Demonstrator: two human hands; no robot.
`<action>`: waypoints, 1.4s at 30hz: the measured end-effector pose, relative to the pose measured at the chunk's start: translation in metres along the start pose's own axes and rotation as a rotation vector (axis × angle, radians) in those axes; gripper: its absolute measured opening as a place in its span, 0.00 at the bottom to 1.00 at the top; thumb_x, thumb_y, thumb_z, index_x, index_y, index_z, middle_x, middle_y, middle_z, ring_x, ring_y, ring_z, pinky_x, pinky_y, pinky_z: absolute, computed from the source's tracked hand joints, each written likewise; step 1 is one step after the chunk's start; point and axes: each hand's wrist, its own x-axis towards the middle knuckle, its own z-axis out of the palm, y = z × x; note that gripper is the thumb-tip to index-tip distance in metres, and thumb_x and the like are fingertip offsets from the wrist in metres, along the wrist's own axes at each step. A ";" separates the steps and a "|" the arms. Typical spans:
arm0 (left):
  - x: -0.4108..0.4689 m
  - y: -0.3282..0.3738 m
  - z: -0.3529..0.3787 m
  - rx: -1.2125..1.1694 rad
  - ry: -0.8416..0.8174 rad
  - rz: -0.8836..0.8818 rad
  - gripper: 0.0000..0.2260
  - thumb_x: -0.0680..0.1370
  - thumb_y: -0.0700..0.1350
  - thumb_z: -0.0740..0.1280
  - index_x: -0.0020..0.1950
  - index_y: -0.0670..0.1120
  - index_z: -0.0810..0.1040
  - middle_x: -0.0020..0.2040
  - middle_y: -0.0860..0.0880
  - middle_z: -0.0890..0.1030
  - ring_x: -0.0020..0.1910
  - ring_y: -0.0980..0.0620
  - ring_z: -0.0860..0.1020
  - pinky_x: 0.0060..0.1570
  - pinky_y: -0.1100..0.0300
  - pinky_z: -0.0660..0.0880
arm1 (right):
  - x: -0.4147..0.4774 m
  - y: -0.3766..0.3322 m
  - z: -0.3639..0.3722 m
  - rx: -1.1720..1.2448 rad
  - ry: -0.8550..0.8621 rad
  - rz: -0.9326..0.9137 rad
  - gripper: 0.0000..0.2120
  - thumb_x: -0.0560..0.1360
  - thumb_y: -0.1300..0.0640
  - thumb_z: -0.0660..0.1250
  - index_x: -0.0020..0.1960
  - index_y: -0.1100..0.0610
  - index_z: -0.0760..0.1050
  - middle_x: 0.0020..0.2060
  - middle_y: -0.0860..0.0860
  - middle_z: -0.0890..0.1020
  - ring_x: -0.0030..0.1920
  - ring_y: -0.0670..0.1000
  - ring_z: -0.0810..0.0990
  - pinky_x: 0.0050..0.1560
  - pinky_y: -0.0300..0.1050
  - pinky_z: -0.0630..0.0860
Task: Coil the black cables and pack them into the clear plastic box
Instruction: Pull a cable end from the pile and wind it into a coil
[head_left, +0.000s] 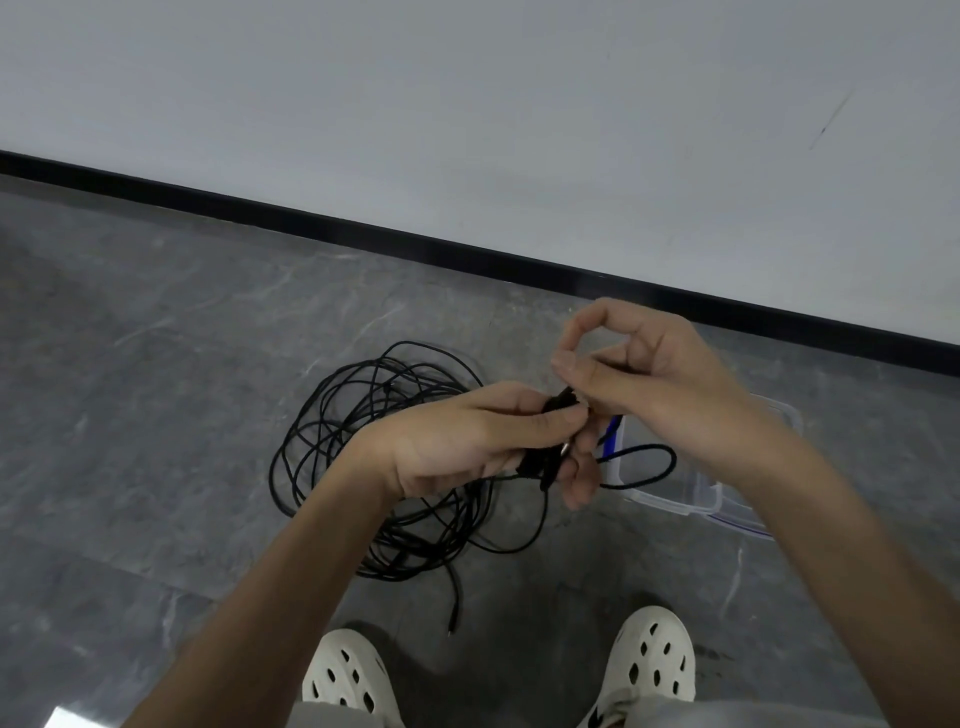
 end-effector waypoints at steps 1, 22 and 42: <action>0.000 0.000 0.000 -0.039 -0.005 0.005 0.12 0.83 0.42 0.53 0.46 0.41 0.73 0.38 0.50 0.81 0.41 0.54 0.79 0.47 0.65 0.73 | 0.000 0.000 -0.001 0.029 -0.023 0.003 0.10 0.72 0.51 0.71 0.48 0.55 0.74 0.27 0.53 0.79 0.28 0.53 0.77 0.40 0.54 0.75; -0.003 0.004 -0.009 -0.818 -0.013 0.224 0.13 0.83 0.45 0.57 0.46 0.37 0.74 0.38 0.42 0.80 0.41 0.45 0.79 0.48 0.55 0.77 | 0.005 0.004 0.019 0.090 0.060 0.026 0.24 0.72 0.45 0.58 0.47 0.66 0.78 0.40 0.67 0.81 0.39 0.57 0.81 0.43 0.43 0.81; 0.002 -0.004 -0.021 -1.111 0.190 0.454 0.13 0.83 0.45 0.57 0.50 0.36 0.74 0.42 0.39 0.78 0.46 0.40 0.78 0.52 0.52 0.77 | 0.002 0.017 0.024 -0.547 -0.109 0.285 0.06 0.79 0.56 0.63 0.44 0.52 0.76 0.35 0.48 0.84 0.37 0.41 0.82 0.41 0.33 0.78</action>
